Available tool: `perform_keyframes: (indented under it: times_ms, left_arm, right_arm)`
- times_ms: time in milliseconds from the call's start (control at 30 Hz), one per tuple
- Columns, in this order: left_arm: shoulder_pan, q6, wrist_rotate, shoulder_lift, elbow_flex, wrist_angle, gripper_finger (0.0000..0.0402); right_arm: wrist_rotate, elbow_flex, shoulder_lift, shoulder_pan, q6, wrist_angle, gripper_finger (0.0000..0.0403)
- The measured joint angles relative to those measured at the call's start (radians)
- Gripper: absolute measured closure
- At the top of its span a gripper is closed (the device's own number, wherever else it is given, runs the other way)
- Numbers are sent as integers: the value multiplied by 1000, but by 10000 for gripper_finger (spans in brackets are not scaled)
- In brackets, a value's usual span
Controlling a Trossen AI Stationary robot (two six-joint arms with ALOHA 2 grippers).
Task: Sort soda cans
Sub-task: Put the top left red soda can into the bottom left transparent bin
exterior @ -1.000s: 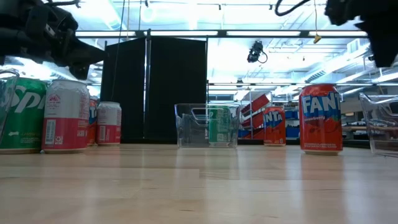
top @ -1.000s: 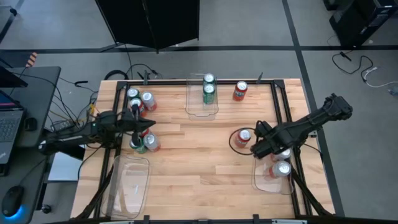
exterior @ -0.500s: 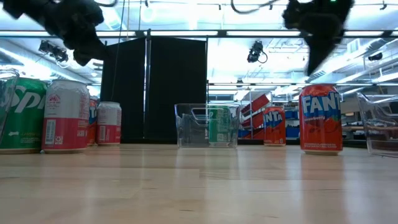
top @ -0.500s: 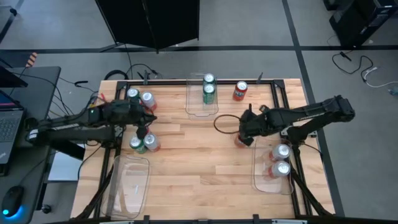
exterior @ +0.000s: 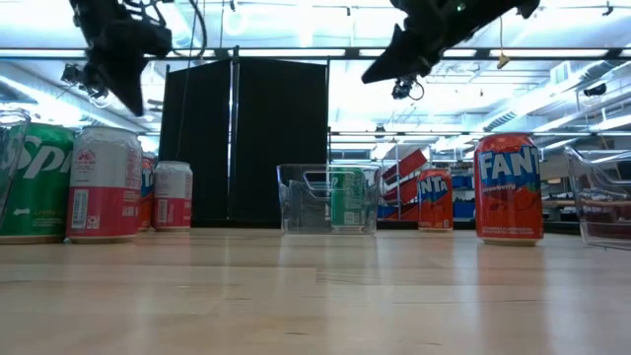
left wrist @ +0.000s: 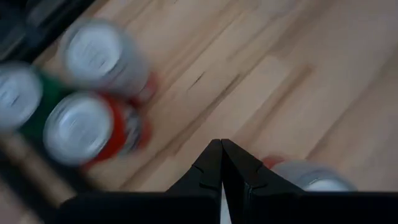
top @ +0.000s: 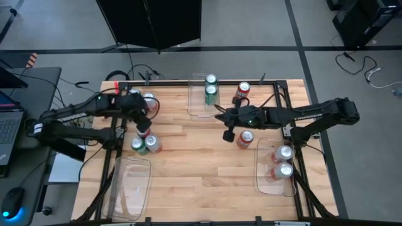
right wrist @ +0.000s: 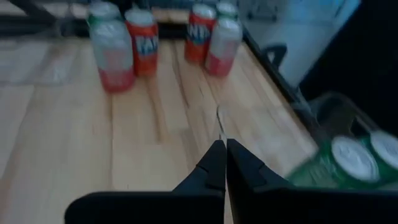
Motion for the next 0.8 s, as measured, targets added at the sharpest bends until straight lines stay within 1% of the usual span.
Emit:
perform_keyframes:
  times_ms: [133,333,467,600,700,800]
  left_arm:
    - [117,9,0,32,34,-130,390]
    - [296,105,88,83,37,-154,390]
    - [369,164,144,140,37,-180,376]
    - [401,203,144,205,37,-207,334]
    - [404,214,143,247,42,-215,288]
    - [403,239,143,281,74,-210,236]
  right_arm:
    - [-5,-30,0,-22,-29,86,402]
    - [-25,-37,0,-40,-47,125,401]
    - [-52,-38,0,-52,-62,138,401]
    - [-55,-38,0,-62,-62,138,402]
    - [-55,-38,0,-64,-65,138,399]
    - [-55,-38,0,-64,-66,138,398]
